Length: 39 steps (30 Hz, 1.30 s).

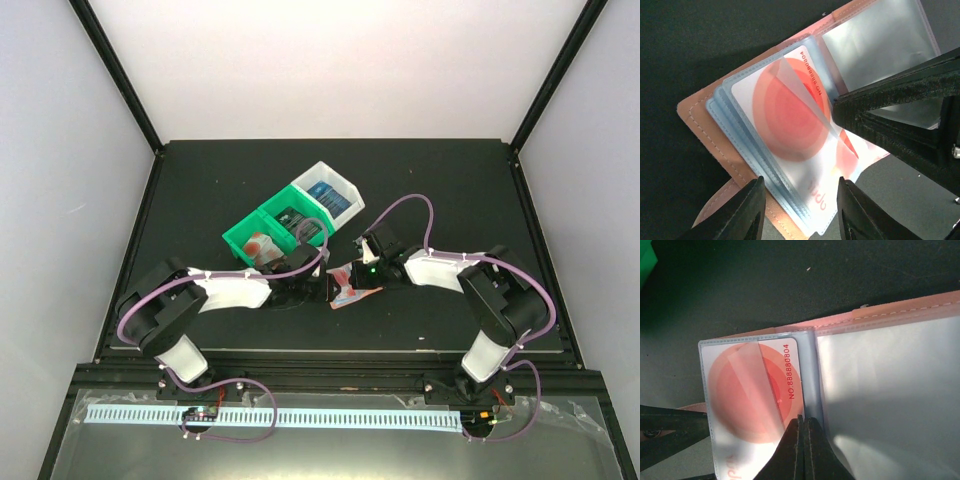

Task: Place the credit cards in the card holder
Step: Insert the credit card into the card holder.

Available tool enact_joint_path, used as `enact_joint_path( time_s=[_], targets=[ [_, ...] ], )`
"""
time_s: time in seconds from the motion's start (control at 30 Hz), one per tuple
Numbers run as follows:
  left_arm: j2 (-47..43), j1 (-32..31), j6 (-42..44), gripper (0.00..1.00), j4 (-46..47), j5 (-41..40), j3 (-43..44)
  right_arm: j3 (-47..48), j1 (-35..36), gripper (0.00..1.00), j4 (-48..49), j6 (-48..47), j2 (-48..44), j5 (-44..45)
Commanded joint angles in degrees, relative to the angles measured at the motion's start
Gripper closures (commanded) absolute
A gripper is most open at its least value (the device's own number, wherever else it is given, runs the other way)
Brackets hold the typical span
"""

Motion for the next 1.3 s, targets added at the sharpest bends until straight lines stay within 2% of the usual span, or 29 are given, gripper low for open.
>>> enact_joint_path(
  time_s=[0.0, 0.23, 0.43, 0.63, 0.93, 1.27],
  targets=[
    [-0.09, 0.33, -0.71, 0.6, 3.19, 1.68, -0.2, -1.26, 0.26, 0.99, -2.31, -0.04, 3.87, 3.54],
    [0.51, 0.32, -0.45, 0.65, 4.1, 2.14, 0.18, -1.39, 0.22, 0.99, -2.13, 0.07, 3.89, 3.37],
    [1.04, 0.33, -0.52, 0.63, 4.79, 2.71, 0.08, -1.4, 0.26, 0.99, -1.96, 0.13, 3.72, 3.23],
    [1.5, 0.4, -1.32, 0.61, 8.94, 6.99, -0.02, -2.16, 0.25, 0.98, -0.4, 0.57, 1.45, 2.38],
    [2.44, 1.18, -10.39, 0.61, 18.19, 12.26, -1.95, -2.27, 0.19, 0.99, 0.19, 1.39, 2.38, 1.52],
    [1.0, 1.39, -20.11, 0.66, 27.16, 11.5, -4.86, -2.39, 0.17, 0.99, 0.38, 1.89, 2.2, 1.61]
  ],
)
